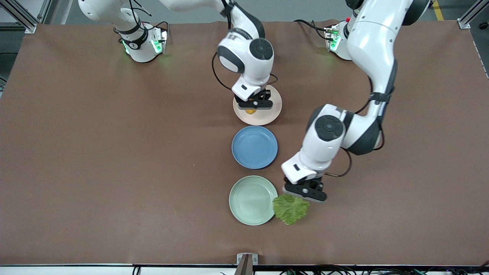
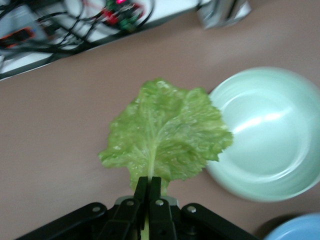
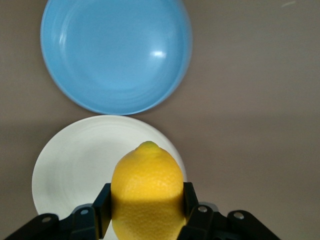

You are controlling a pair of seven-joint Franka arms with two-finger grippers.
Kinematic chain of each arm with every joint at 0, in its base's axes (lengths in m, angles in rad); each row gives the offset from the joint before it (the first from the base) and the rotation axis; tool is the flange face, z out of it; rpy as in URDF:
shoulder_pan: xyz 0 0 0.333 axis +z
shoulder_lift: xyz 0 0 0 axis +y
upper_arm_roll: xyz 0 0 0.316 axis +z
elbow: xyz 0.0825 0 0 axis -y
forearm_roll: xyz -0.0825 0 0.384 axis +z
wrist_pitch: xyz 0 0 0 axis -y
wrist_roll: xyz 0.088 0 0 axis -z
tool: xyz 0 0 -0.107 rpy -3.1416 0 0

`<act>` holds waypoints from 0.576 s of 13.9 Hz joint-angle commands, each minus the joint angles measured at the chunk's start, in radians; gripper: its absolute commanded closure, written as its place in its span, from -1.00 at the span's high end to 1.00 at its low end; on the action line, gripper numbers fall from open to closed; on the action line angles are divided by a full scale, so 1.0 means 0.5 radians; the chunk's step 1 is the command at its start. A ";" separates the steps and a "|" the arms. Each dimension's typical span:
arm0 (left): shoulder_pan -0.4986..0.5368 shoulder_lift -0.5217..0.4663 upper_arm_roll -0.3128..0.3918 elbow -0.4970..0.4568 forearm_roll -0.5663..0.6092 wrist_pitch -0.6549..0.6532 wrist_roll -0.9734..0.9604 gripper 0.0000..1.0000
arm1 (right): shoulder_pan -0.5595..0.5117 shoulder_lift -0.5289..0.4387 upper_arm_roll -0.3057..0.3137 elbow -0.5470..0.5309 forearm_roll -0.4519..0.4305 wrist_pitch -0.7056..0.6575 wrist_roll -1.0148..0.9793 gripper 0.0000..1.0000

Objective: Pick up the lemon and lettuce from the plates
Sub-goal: 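Lift the lemon with the right gripper while the left gripper lifts the lettuce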

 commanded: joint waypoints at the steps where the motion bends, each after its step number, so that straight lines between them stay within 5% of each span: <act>1: 0.284 -0.230 -0.015 -0.511 0.066 0.195 0.439 -1.00 | -0.302 -0.506 0.036 -0.161 0.001 -0.384 -0.175 -0.75; 3: 0.511 -0.249 -0.031 -0.741 0.075 0.458 0.731 -1.00 | -0.563 -0.676 0.036 -0.197 0.004 -0.600 -0.537 -0.75; 7: 0.604 -0.237 -0.034 -0.944 0.057 0.499 0.800 -0.97 | -1.173 -0.818 0.036 -0.317 0.004 -0.607 -1.227 -0.75; 8: 0.641 -0.240 -0.034 -0.975 0.051 0.499 0.782 -0.79 | -1.308 -0.809 0.033 -0.323 0.004 -0.591 -1.377 -0.75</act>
